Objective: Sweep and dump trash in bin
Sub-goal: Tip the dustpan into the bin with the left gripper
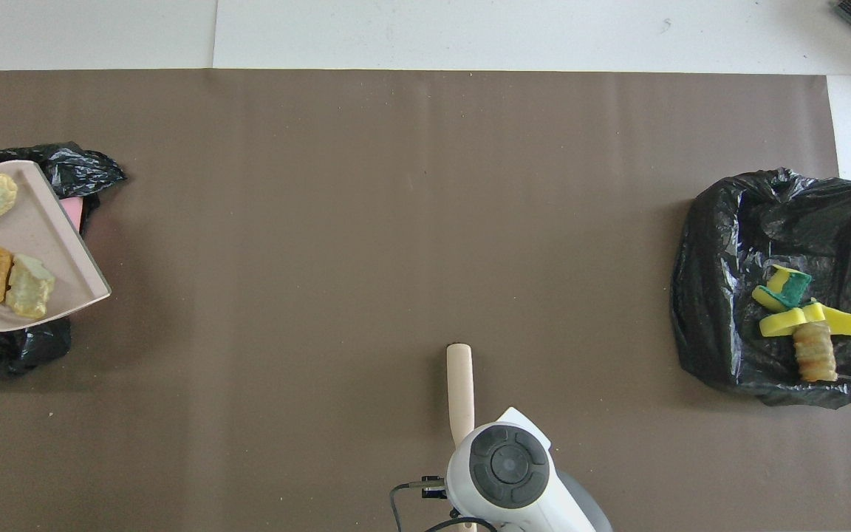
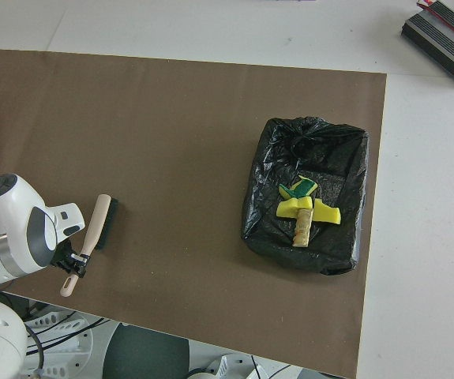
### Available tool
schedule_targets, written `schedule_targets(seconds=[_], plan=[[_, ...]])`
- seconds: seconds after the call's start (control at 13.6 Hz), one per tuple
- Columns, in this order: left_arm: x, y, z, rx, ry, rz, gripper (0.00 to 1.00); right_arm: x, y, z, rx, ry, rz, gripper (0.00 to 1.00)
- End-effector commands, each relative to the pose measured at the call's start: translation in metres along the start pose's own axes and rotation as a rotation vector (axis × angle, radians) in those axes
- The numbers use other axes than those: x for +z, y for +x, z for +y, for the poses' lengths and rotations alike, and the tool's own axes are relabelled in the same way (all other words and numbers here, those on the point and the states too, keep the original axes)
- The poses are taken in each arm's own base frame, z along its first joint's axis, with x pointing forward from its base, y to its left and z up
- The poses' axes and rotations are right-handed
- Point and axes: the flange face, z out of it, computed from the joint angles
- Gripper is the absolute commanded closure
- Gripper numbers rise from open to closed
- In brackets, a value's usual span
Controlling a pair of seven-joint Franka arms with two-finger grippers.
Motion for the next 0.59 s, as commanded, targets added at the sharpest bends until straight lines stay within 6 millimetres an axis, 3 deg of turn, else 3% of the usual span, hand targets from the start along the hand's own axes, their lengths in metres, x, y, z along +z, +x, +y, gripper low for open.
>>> schedule_targets(seconds=[0.0, 0.15, 0.37, 0.44, 0.51], plan=[[-0.009, -0.045, -0.026, 0.058, 0.062, -0.079, 1.00, 0.010, -0.006, -0.002, -0.002, 0.028, 0.018, 1.00], [-0.016, -0.064, -0.042, 0.106, 0.099, -0.189, 1.00, 0.012, -0.005, -0.002, -0.002, 0.028, 0.014, 1.00], [-0.022, -0.073, -0.063, 0.175, 0.125, -0.362, 1.00, 0.018, -0.002, -0.001, -0.010, 0.024, 0.002, 0.98], [-0.024, -0.073, -0.065, 0.196, 0.131, -0.404, 1.00, 0.018, -0.002, -0.002, -0.022, 0.022, 0.001, 0.77], [-0.025, -0.073, -0.066, 0.218, 0.137, -0.447, 1.00, 0.018, -0.002, -0.003, -0.032, 0.021, -0.004, 0.48]])
